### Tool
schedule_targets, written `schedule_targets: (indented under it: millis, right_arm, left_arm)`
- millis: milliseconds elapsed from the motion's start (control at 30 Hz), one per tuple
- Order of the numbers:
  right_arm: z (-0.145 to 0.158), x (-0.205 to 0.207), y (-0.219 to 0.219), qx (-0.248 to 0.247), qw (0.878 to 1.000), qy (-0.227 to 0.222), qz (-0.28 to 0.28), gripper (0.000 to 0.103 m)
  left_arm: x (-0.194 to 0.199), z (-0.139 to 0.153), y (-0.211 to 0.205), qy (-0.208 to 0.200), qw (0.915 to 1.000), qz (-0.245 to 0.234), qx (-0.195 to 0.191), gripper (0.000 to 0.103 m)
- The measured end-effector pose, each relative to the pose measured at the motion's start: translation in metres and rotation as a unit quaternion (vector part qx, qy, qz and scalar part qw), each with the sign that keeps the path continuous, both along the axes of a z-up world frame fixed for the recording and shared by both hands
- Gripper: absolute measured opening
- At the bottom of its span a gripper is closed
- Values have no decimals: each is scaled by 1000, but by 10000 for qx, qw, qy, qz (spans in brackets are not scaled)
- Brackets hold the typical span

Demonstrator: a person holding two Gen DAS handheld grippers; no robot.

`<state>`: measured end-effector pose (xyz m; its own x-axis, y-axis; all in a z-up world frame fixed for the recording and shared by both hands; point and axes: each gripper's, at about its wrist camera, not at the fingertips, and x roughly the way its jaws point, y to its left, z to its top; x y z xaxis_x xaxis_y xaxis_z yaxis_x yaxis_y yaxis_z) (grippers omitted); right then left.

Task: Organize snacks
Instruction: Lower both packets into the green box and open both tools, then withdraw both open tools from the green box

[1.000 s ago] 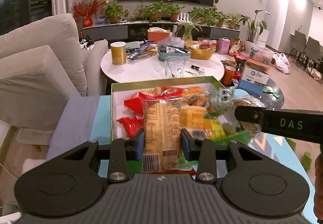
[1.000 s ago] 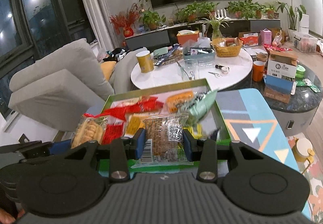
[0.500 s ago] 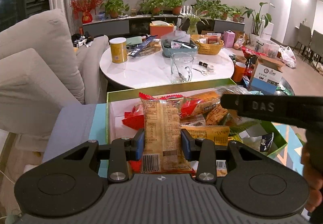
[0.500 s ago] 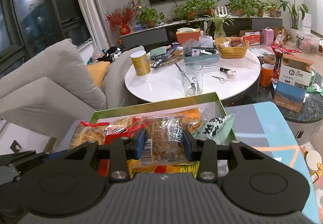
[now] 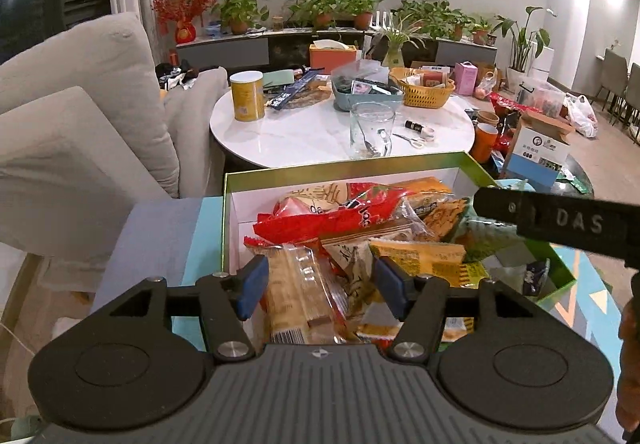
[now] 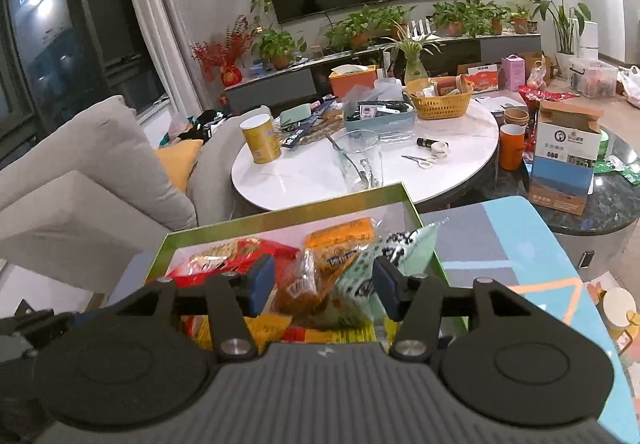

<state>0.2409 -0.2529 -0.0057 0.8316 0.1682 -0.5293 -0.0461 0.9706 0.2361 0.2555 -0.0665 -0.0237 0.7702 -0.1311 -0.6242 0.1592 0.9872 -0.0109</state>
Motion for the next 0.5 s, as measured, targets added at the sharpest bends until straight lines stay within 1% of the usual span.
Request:
schedule_targets:
  millis: [67, 167, 233, 367, 500]
  right_arm:
    - [4, -9, -3, 28, 10000, -32, 20, 59]
    - [10, -27, -6, 58, 9999, -96, -9, 59]
    - [14, -36, -11, 30, 9998, -173, 6, 59]
    - [22, -59, -12, -114, 9995, -307, 25, 59]
    - [24, -85, -12, -158, 9991, -379, 88, 59]
  left_arm:
    - [-9, 5, -1, -76, 10000, -12, 36, 58]
    - [-25, 14, -4, -260, 9996, -12, 105, 63]
    - [-37, 19, -6, -391, 9991, 0, 144, 64]
    - [-61, 28, -8, -442, 9989, -72, 130, 64]
    - [-87, 34, -8, -496, 9987, -20, 55, 64]
